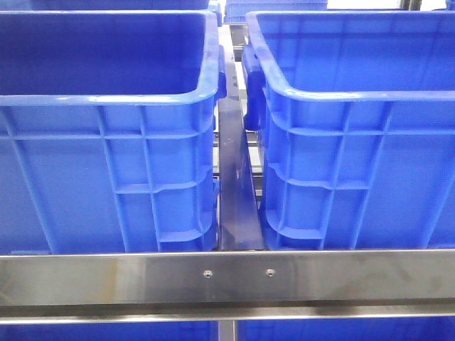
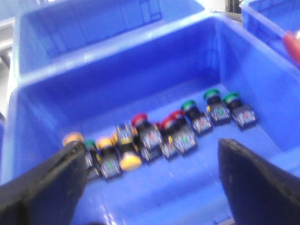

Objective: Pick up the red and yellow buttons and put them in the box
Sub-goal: 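Open the left gripper and withdraw it back over the button bin, then move the held red button with the right gripper into the empty bin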

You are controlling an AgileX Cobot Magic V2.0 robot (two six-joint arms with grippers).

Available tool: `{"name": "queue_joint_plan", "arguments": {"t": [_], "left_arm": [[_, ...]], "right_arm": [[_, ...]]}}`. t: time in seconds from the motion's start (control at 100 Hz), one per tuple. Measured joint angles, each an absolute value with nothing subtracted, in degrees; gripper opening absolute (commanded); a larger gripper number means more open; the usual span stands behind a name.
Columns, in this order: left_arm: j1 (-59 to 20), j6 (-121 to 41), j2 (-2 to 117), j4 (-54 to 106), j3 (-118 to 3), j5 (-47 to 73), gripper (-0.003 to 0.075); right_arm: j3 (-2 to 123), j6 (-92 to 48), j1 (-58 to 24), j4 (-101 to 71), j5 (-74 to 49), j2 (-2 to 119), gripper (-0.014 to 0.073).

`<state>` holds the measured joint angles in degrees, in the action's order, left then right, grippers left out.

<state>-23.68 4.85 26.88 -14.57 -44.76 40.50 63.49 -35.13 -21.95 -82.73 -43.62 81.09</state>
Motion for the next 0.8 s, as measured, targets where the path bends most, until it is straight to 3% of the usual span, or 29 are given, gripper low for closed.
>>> {"name": "queue_joint_plan", "arguments": {"t": [0.12,0.36,0.43,0.8], "left_arm": [[-23.68,7.06,22.27,-14.91,-39.68,40.38,0.0415],[-23.68,7.93,14.66,-16.29,-33.81,40.38,0.0054],[-23.68,7.93,13.15,-16.42,-33.37,40.38,-0.0020],[-23.68,8.04,12.20,-16.56,-33.15,40.27,-0.0019]], "right_arm": [[63.49,-35.13,-19.51,-82.14,-44.91,81.09,0.0048],[63.49,-35.13,-13.31,-80.85,-47.17,81.09,0.0048],[63.49,-35.13,-11.11,-80.72,-47.90,81.09,0.0048],[63.49,-35.13,3.24,-78.64,-50.54,81.13,0.0048]]}}
